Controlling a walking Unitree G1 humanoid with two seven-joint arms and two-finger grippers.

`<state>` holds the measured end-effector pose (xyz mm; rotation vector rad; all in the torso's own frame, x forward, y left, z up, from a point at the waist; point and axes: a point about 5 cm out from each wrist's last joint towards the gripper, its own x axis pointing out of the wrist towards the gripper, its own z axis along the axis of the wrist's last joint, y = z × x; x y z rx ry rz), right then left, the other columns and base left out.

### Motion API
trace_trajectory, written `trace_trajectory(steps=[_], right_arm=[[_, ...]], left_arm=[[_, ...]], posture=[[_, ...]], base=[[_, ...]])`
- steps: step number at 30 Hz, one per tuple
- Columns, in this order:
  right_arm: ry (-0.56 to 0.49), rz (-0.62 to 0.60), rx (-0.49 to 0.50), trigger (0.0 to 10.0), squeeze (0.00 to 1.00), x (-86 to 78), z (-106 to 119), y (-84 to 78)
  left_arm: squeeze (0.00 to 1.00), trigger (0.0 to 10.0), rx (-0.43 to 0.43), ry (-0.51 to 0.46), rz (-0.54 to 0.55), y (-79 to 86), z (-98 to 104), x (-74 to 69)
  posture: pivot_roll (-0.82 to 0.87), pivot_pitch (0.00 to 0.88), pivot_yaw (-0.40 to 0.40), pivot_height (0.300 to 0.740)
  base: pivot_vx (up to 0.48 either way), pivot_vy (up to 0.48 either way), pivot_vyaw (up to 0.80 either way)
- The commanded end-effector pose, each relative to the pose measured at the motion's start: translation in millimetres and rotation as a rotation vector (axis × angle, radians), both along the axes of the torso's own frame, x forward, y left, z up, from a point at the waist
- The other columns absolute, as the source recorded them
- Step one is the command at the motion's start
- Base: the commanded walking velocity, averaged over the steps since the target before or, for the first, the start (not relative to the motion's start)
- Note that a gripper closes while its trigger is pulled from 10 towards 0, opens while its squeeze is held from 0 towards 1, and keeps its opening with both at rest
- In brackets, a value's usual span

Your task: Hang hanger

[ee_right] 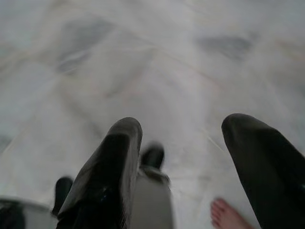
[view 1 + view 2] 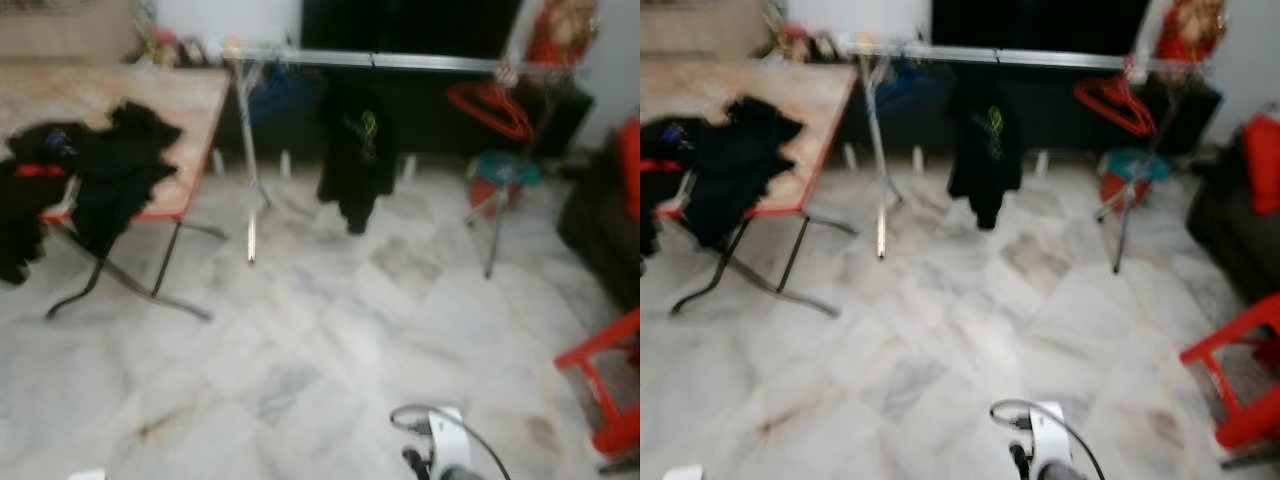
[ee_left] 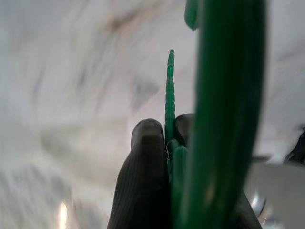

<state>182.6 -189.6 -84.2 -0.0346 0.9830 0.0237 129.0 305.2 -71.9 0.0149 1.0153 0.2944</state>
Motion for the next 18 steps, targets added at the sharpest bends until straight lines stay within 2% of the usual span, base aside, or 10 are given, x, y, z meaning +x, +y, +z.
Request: trace_trajectory(steps=[1, 6, 18], right_arm=[[0.023, -0.004, -0.010, 10.0, 0.00, -5.2, -2.1, -4.1], [0.024, 0.001, -0.010, 10.0, 0.00, -5.5, -2.3, -3.6], [0.027, -0.004, -0.010, 10.0, 0.00, -8.3, -3.8, -2.0]], left_arm=[[0.00, 10.0, -0.010, 0.002, -0.021, -5.6, -1.7, 2.3], [0.00, 10.0, -0.010, 0.005, -0.024, -5.6, -1.8, 1.9], [0.00, 10.0, -0.010, 0.014, -0.039, -5.4, -2.4, -0.2]], posture=[[0.10, 0.000, -0.016, 0.740], [0.10, 0.000, -0.014, 0.740], [0.10, 0.000, -0.007, 0.740]], base=[[0.401, 0.000, -0.73], [0.403, 0.000, -0.73], [0.402, 0.000, 0.00]])
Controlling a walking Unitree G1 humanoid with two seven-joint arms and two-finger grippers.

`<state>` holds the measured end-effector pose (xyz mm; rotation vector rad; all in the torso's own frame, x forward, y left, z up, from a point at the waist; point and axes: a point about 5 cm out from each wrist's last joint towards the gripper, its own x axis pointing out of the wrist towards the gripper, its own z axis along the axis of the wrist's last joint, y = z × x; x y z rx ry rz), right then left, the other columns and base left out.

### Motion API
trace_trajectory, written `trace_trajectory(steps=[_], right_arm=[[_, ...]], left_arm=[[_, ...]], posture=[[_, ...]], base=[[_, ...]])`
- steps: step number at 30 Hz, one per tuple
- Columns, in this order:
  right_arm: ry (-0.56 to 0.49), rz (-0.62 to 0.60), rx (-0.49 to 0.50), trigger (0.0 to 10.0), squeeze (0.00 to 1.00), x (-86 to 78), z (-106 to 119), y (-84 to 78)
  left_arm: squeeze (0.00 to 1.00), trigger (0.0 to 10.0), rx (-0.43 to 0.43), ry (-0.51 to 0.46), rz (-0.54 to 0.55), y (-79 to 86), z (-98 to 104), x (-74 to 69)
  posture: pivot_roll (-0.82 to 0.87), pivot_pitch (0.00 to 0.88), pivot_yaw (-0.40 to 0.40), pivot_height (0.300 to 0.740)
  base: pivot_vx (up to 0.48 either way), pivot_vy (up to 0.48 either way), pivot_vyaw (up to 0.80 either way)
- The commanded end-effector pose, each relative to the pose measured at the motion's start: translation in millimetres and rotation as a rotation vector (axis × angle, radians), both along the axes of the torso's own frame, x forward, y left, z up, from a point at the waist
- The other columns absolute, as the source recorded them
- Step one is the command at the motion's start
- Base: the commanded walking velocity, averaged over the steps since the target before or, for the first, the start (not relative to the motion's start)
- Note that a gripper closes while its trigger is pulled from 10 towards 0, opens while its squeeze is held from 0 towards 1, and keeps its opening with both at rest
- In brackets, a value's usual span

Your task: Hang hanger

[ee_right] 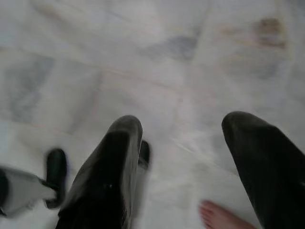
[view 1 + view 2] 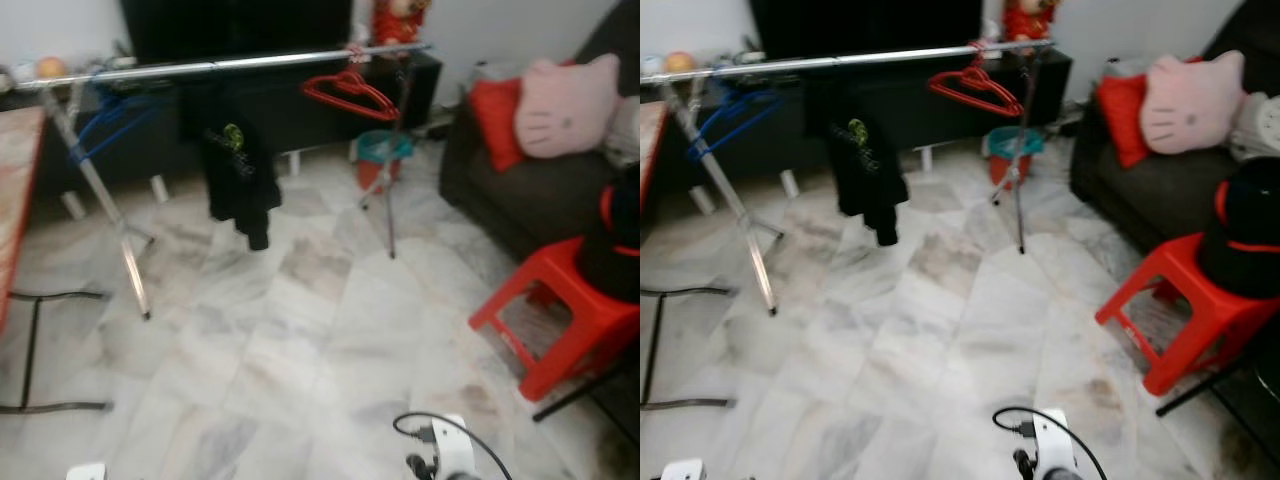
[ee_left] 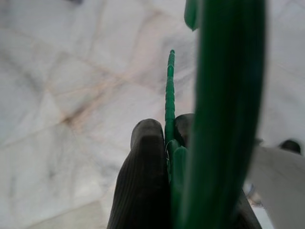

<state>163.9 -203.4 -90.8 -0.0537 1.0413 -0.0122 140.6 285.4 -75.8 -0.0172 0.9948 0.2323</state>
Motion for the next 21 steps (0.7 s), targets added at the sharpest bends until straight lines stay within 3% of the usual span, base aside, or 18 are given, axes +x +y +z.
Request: trace_trajectory(steps=[1, 21], right_arm=[[-0.029, 0.018, 0.025, 10.0, 0.00, 10.0, 2.7, 11.9], [-0.018, -0.023, 0.045, 10.0, 0.00, 5.5, -0.2, 17.3]], left_arm=[[0.00, 10.0, 0.042, 0.042, -0.003, 14.3, 1.4, -12.1], [0.00, 10.0, 0.062, 0.058, -0.049, 16.5, 2.1, -13.6]], posture=[[0.10, 0.000, -0.005, 0.740], [0.07, 0.000, 0.046, 0.740]], base=[[0.401, 0.000, 0.00], [0.400, 0.000, 0.00]])
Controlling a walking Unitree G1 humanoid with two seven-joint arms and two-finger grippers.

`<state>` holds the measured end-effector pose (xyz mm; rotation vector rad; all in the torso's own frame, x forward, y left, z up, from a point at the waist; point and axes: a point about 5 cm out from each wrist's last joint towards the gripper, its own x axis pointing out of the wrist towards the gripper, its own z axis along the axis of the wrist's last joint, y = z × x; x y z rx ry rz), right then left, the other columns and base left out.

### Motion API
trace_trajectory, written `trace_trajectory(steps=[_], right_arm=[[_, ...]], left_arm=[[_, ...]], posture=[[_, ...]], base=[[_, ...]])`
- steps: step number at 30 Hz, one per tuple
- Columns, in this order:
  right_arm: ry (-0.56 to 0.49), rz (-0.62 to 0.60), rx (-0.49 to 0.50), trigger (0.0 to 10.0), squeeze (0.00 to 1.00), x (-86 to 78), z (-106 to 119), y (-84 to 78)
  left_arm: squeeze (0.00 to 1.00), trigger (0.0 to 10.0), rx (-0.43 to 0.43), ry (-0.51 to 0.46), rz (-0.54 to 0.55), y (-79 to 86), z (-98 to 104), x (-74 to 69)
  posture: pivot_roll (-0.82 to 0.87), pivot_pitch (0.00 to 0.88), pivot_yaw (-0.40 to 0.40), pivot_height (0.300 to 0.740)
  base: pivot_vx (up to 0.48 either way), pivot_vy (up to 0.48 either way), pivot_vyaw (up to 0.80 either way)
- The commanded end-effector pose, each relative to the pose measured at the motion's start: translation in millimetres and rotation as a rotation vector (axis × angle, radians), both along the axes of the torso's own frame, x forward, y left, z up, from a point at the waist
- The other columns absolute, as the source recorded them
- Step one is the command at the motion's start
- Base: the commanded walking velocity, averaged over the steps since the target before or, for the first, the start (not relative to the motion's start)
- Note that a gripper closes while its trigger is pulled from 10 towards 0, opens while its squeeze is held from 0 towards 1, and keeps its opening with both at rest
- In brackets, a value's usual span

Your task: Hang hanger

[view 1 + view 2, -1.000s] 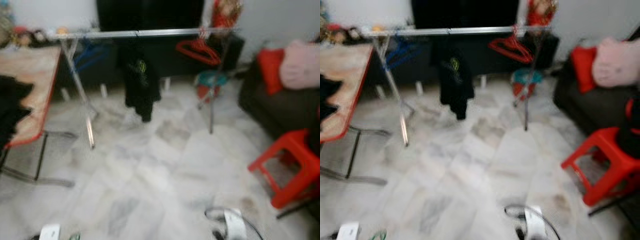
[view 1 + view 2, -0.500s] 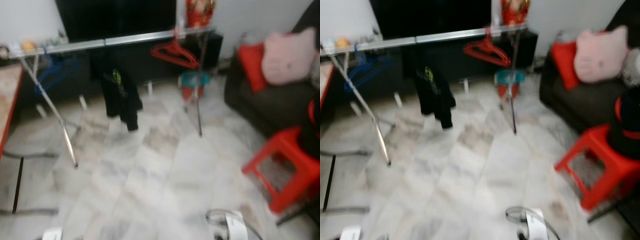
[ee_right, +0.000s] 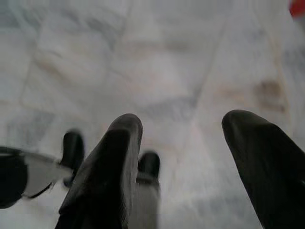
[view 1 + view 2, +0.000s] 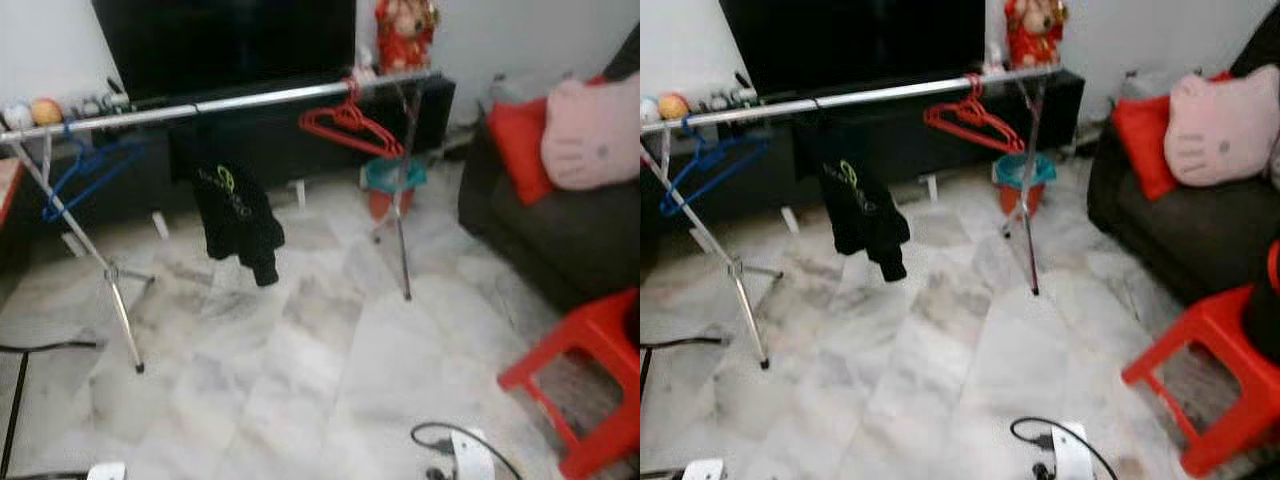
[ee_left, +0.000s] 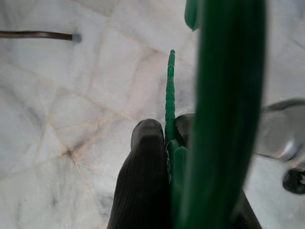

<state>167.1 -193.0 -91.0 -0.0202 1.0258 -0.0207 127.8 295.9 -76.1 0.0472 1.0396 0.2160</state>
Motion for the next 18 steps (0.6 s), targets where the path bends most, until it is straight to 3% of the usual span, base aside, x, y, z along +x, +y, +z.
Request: trace_trajectory(steps=[1, 6, 18], right_arm=[[0.001, 0.000, 0.020, 10.0, 0.00, 2.3, 0.0, 7.0], [-0.002, 0.007, 0.016, 10.0, 0.00, 4.9, 1.0, 7.3], [-0.016, -0.024, 0.018, 10.0, 0.00, 5.8, 1.4, 8.0]], left_arm=[[0.00, 10.0, 0.021, 0.007, -0.008, 6.1, 2.4, -0.6], [0.00, 10.0, 0.023, 0.003, -0.011, 6.2, 3.2, 1.7], [0.00, 10.0, 0.018, 0.004, 0.004, 7.1, 3.3, 1.3]], posture=[[0.07, 0.000, 0.046, 0.740], [0.07, 0.000, 0.049, 0.740], [0.06, 0.000, 0.043, 0.740]], base=[[0.401, 0.000, 0.00], [0.403, 0.000, -0.77], [0.403, 0.000, 0.00]])
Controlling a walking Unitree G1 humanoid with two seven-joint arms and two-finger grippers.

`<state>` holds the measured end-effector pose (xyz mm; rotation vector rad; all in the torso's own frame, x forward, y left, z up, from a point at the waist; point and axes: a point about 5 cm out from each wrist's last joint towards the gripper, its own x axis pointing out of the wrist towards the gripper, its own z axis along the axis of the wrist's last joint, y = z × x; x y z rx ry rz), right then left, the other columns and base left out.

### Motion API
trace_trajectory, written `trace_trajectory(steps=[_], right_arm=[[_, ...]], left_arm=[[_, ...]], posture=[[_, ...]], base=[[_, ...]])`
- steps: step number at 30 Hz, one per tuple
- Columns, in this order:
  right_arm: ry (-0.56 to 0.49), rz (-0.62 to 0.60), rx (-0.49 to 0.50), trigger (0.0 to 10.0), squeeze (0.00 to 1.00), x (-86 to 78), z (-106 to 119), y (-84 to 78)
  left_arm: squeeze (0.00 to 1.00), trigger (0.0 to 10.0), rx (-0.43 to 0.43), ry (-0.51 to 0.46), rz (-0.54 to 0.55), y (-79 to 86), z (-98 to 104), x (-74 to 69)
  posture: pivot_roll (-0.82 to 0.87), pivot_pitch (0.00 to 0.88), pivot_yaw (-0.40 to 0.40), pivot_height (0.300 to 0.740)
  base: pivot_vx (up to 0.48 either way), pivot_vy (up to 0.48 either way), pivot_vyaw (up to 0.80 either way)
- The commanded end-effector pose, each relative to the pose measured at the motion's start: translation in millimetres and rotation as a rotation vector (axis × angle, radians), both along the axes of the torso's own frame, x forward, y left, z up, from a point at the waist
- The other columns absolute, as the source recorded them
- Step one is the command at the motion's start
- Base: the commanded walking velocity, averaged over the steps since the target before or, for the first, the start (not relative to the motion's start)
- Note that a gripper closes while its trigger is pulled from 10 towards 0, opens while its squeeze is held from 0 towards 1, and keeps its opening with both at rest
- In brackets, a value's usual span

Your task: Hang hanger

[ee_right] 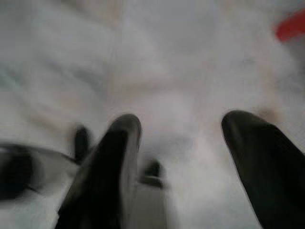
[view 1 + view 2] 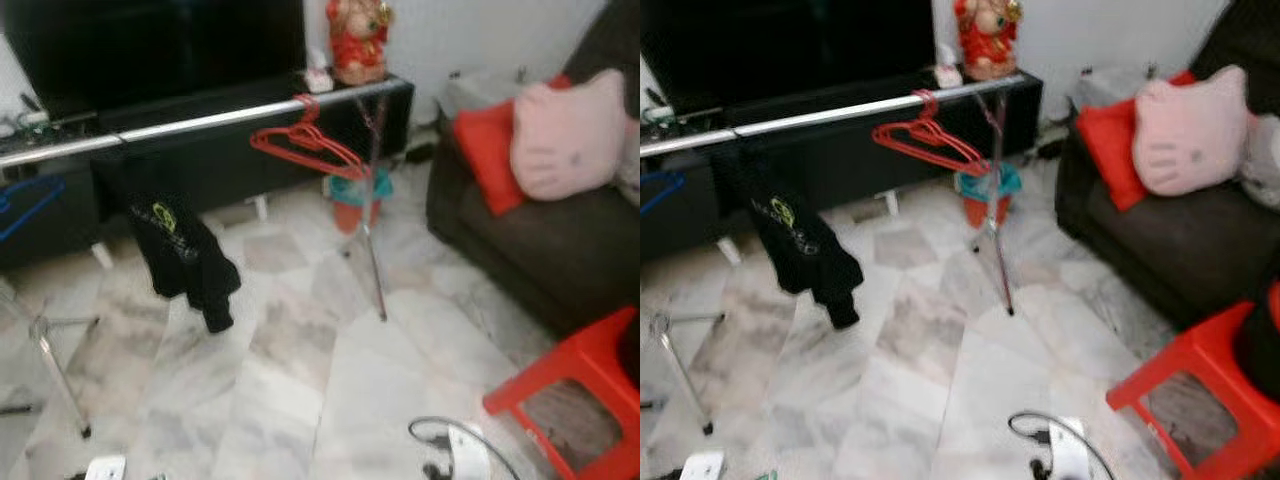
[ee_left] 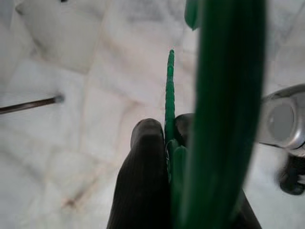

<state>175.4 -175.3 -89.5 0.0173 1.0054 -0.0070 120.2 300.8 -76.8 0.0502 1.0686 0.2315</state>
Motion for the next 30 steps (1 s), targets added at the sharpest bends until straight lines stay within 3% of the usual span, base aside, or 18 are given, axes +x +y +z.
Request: trace_trajectory(steps=[1, 17, 23, 30], right_arm=[[0.000, -0.014, -0.020, 10.0, 0.00, -1.8, 0.3, -9.8], [0.003, -0.008, -0.026, 10.0, 0.00, 0.0, 1.1, -11.0], [0.015, 0.049, -0.048, 10.0, 0.00, 0.7, 1.4, -12.0], [0.041, 0.084, -0.072, 10.0, 0.00, -0.6, 0.8, -13.7]], left_arm=[[0.00, 10.0, 0.011, -0.029, -0.008, 2.1, 4.2, 9.4], [0.00, 10.0, 0.007, -0.025, -0.016, 1.4, 4.4, 10.9], [0.00, 10.0, 0.005, -0.026, -0.018, 0.8, 4.2, 11.1], [0.00, 10.0, 0.002, -0.024, -0.016, 0.0, 3.6, 10.5]], posture=[[0.06, 0.000, 0.044, 0.740], [0.07, 0.000, 0.033, 0.740], [0.07, 0.000, 0.029, 0.740], [0.08, 0.000, 0.017, 0.740]], base=[[0.401, 0.000, 0.00], [0.401, 0.000, 0.00], [0.401, 0.000, 0.00], [0.399, 0.000, 0.80]])
